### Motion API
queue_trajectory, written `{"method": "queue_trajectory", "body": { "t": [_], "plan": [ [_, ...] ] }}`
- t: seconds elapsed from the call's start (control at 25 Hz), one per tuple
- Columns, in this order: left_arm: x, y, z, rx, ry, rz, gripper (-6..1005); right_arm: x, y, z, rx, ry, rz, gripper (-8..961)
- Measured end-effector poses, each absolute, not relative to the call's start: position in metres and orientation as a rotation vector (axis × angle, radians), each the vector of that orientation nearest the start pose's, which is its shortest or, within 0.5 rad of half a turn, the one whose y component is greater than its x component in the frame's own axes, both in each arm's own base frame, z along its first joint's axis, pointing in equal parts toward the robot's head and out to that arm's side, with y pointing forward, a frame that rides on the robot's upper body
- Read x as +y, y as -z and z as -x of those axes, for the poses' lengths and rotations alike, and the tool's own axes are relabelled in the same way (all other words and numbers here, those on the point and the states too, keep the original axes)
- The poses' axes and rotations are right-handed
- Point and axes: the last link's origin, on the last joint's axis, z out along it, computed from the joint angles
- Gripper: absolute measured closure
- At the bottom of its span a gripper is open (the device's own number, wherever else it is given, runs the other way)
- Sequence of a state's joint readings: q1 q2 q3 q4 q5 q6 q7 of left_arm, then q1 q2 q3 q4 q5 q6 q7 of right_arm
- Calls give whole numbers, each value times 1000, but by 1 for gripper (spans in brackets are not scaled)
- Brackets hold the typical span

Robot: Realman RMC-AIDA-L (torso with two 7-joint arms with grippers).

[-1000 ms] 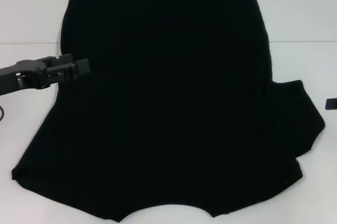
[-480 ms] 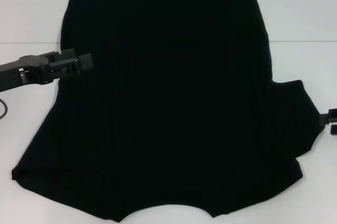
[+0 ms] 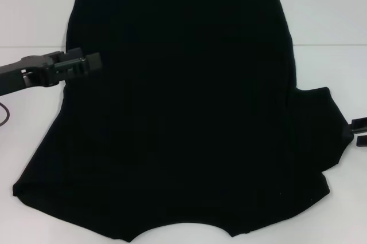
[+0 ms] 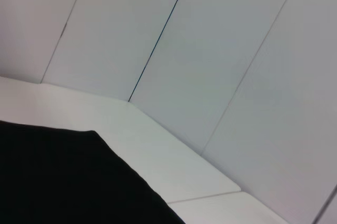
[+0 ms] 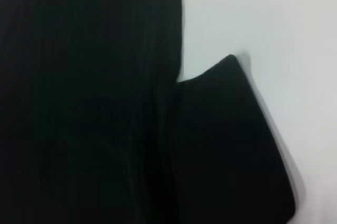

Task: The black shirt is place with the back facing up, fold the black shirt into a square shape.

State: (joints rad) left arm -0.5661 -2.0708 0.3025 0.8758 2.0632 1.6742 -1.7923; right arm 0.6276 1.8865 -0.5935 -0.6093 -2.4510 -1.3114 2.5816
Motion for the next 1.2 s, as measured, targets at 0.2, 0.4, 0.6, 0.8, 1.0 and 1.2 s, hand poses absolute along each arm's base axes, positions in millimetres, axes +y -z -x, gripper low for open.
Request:
{"method": "queue_trajectory", "body": {
  "t": [0.2, 0.4, 0.6, 0.8, 1.0, 1.2],
  "plan": [
    [349, -89, 265, -989, 935, 2354, 215, 374, -71, -336, 1962, -281, 1864, 404],
    [350, -90, 266, -989, 933, 2350, 216, 373, -69, -336, 1977, -270, 1863, 405],
    [350, -90, 265, -987, 936, 2347, 215, 371, -70, -338, 1987, -265, 1859, 405],
    [352, -92, 264, -978, 948, 2339, 214, 374, -65, -337, 1967, -268, 1863, 405],
    [353, -92, 264, -978, 948, 2335, 215, 377, -59, -335, 1947, -259, 1864, 405],
    [353, -93, 264, -979, 950, 2328, 215, 375, -57, -336, 1951, -254, 1862, 405]
  ]
}}
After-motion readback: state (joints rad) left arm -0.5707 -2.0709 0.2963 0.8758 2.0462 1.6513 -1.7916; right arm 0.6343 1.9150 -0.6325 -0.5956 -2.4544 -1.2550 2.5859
